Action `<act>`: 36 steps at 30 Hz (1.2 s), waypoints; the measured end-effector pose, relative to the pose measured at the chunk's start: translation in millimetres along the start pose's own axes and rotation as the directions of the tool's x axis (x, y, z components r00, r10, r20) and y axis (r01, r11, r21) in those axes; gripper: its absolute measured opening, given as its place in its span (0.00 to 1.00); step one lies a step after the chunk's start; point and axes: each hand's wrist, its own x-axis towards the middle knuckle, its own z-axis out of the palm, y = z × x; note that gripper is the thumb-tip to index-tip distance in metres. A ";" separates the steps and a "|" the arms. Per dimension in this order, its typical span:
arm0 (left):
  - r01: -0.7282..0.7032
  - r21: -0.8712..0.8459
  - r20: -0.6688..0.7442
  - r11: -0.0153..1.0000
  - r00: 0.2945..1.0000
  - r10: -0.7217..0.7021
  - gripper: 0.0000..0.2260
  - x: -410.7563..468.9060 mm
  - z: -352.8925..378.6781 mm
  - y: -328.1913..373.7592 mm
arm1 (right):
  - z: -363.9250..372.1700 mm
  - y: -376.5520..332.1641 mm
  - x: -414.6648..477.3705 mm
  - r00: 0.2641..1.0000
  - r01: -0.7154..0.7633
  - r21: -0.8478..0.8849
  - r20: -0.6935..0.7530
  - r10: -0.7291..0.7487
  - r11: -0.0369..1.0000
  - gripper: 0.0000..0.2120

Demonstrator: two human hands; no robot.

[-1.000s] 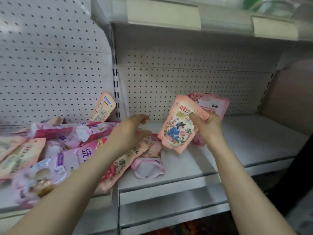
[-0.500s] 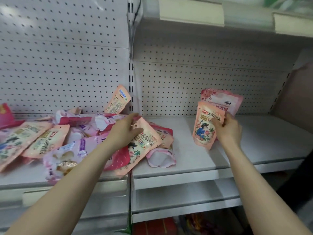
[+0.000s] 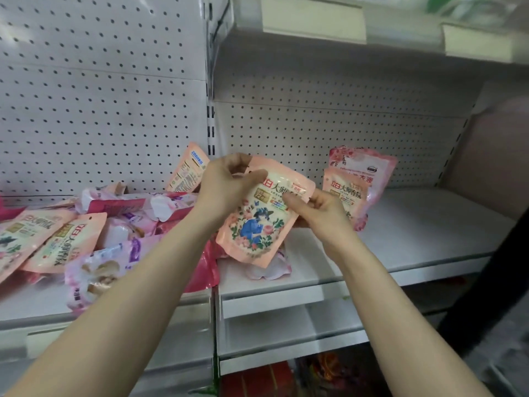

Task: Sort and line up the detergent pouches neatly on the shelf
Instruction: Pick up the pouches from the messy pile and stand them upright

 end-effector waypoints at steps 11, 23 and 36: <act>-0.344 0.617 0.383 0.708 0.917 0.111 0.10 -51.3 -10.3 -73.9 | -80.0 0.3 18.9 0.868 -0.024 -0.531 -0.431 -0.246 0.847 0.11; -0.460 0.633 0.487 0.623 0.862 0.143 0.10 -47.9 -22.8 -86.1 | -77.8 54.0 17.3 0.797 -0.103 -0.557 -0.542 -0.267 0.824 0.10; -0.535 0.792 0.600 0.294 0.773 -0.206 0.20 35.6 -8.9 -96.1 | -53.0 3.0 -9.6 0.651 0.204 -0.865 -0.230 -0.723 0.458 0.13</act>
